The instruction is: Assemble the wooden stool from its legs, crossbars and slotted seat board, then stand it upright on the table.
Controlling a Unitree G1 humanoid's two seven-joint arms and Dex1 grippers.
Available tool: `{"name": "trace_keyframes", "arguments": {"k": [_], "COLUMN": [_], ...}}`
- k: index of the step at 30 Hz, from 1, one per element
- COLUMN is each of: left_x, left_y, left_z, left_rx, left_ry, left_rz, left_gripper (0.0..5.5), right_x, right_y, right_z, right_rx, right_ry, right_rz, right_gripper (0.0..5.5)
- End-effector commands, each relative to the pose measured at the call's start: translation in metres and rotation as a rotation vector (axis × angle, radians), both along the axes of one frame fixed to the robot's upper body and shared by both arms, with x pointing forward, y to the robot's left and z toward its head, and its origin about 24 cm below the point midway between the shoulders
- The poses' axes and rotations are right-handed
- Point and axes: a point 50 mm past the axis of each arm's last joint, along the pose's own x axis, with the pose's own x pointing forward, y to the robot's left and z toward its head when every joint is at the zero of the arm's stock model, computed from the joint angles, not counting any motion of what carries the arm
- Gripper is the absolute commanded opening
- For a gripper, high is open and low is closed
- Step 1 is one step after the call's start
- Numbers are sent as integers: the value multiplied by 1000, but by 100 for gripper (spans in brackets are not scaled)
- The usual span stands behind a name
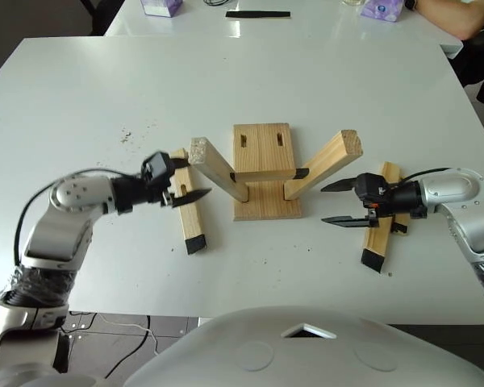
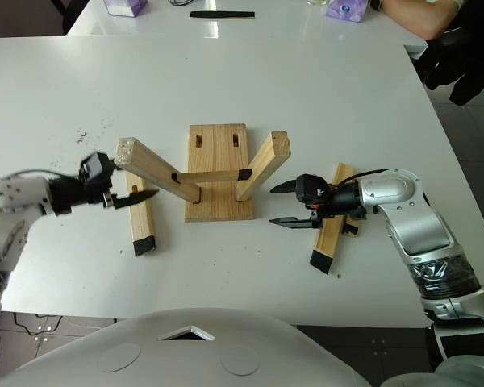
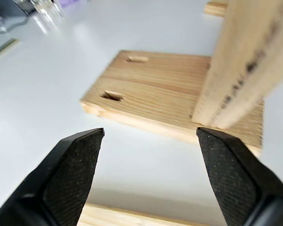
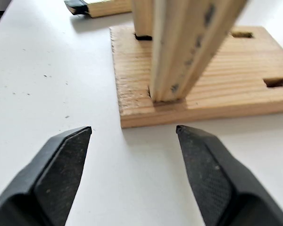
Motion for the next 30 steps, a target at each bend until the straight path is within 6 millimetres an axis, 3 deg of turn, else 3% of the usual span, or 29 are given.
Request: {"name": "trace_keyframes", "arguments": {"k": [1, 4, 8, 11, 17, 20, 25, 30], "left_x": [17, 18, 22, 13, 8, 7, 10, 11], "left_y": [-7, -18, -51, -74, -85, -98, -137, -152], "left_z": [-6, -12, -22, -26, -42, -46, -56, -61], "left_rx": [43, 36, -11, -37, -21, -67, -185, -182], "left_ry": [-58, -60, -63, -43, -26, -9, 47, 62], "left_rz": [69, 51, 15, -69, -48, -25, 17, -2], "left_gripper": [364, 364, 364, 364, 364, 364, 364, 364], "right_x": [-5, -9, -10, -15, -32, -27, -7, 14], "right_y": [4, 6, 14, 19, 23, 23, 24, 18], "right_z": [2, 0, -10, -20, -37, -41, -46, -50], "right_rx": [6, 2, -8, -26, -33, -37, -29, -61], "right_ry": [23, 46, 72, 101, 174, 166, 138, 75], "right_rz": [62, 96, 106, 103, 117, 67, -42, -121], "right_gripper": [333, 333, 333, 333, 333, 333, 333, 333]}}
